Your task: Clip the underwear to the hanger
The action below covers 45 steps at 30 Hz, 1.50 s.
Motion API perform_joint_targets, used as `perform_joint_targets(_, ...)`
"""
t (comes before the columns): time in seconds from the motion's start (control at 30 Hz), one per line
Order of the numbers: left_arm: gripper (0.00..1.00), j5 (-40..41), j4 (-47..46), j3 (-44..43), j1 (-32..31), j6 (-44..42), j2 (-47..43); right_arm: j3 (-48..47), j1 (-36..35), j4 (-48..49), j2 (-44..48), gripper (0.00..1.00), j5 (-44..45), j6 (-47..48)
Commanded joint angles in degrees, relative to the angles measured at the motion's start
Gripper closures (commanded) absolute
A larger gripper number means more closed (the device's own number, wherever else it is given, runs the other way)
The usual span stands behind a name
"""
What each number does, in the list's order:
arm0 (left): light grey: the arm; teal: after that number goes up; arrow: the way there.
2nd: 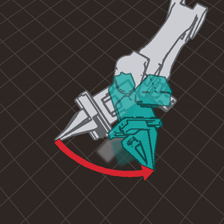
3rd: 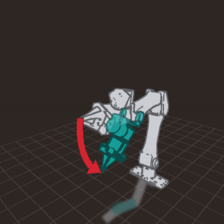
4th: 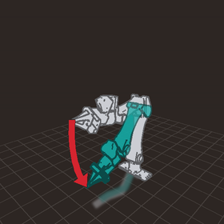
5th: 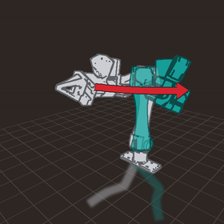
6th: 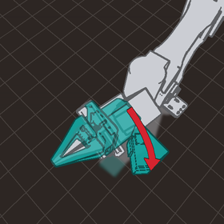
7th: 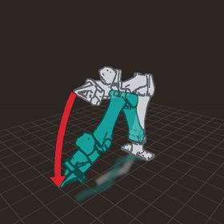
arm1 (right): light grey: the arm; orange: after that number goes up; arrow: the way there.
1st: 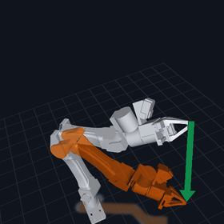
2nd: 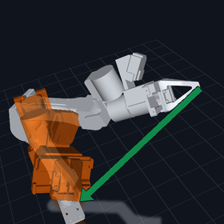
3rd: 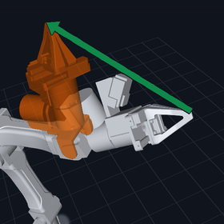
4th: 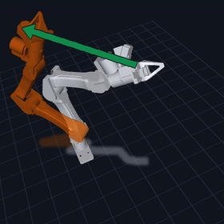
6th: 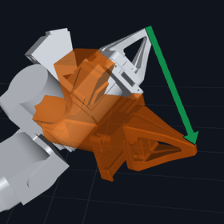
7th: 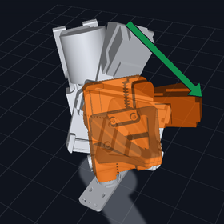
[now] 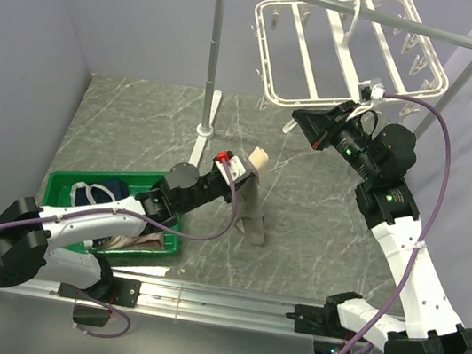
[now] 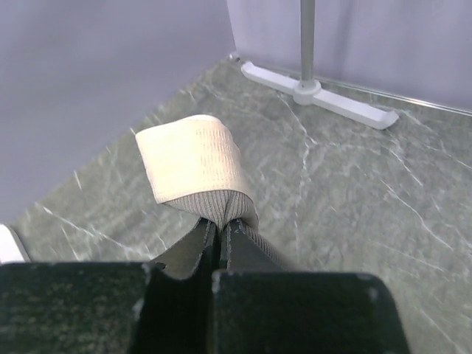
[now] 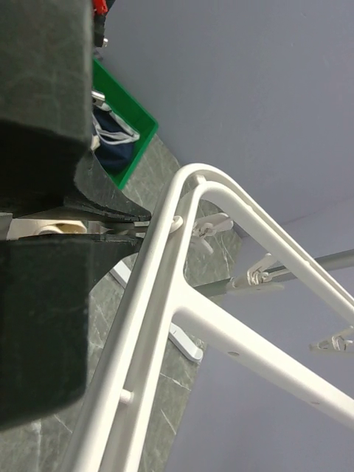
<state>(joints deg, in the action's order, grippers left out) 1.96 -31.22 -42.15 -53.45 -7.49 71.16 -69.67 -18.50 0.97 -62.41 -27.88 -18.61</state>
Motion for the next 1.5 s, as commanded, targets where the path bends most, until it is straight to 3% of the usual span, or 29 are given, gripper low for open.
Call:
perform_joint_targets(0.0, 1.0, -2.13, -7.44, -4.33, -0.25, -4.2, 1.0, 0.76, -0.13, 1.84, 1.33, 1.0, -1.48, -1.43)
perform_joint_targets(0.67, 1.0, -2.57, -12.64, -11.81, -0.25, -7.46, 3.99, 1.46, -0.04, 3.68, 1.24, 1.0, -1.83, -4.68)
perform_joint_targets(1.47, 1.0, -2.66, -13.51, -10.59, -0.25, -8.16, 4.61, 0.24, 0.22, 4.56, -0.08, 1.0, -3.15, -13.29)
